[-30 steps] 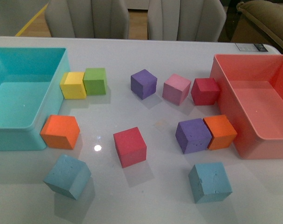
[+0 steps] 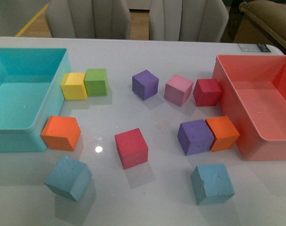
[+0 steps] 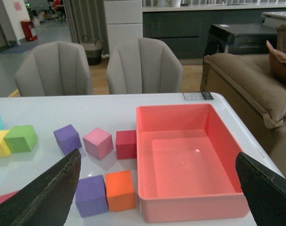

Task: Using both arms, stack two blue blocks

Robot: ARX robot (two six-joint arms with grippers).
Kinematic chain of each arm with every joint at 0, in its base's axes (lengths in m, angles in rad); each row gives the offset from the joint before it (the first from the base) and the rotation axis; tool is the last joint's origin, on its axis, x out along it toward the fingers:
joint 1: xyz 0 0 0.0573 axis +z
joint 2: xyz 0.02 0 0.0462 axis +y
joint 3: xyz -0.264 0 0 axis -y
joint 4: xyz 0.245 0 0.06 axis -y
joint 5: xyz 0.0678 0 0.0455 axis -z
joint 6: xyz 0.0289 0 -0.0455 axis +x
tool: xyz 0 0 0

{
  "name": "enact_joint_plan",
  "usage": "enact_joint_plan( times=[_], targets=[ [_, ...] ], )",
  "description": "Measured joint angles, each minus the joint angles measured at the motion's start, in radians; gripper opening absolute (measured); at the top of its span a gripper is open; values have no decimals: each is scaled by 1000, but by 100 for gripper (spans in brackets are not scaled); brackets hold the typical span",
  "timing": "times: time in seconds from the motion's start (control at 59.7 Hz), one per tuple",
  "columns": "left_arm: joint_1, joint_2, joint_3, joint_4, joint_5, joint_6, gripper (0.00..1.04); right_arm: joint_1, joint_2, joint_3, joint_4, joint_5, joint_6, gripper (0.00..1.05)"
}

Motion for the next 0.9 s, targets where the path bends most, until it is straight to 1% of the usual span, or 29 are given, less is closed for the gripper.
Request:
enact_joint_plan(
  times=[0.251,0.268,0.285,0.301,0.352,0.385,0.402,0.435,0.502,0.569,0.653,0.703,0.787,0.904],
  targets=[
    [0,0,0,0,0,0,96,0,2,2,-2,-3,0,96],
    [0,0,0,0,0,0,96,2,20,13,-39,-23,-13,96],
    [0,0,0,0,0,0,96,11,46,39,-106,-39,-22,96],
    [0,0,0,0,0,0,96,19,66,52,-143,-36,-24,96],
    [0,0,0,0,0,0,96,101,216,117,-306,6,-24,96],
    [0,0,0,0,0,0,96,146,286,123,-323,25,-23,96],
    [0,0,0,0,0,0,96,178,332,121,-316,34,-21,96],
    [0,0,0,0,0,0,96,214,399,118,-289,46,-19,96],
    [0,0,0,0,0,0,96,272,571,120,-172,76,-7,96],
    [0,0,0,0,0,0,96,307,731,130,-60,102,5,96],
    [0,0,0,0,0,0,96,343,1000,180,95,161,21,96],
    [0,0,0,0,0,0,96,351,1146,217,160,165,39,96],
    [0,0,0,0,0,0,96,357,1350,289,198,148,76,96],
    [0,0,0,0,0,0,96,361,1566,392,197,172,101,96]
  ],
)
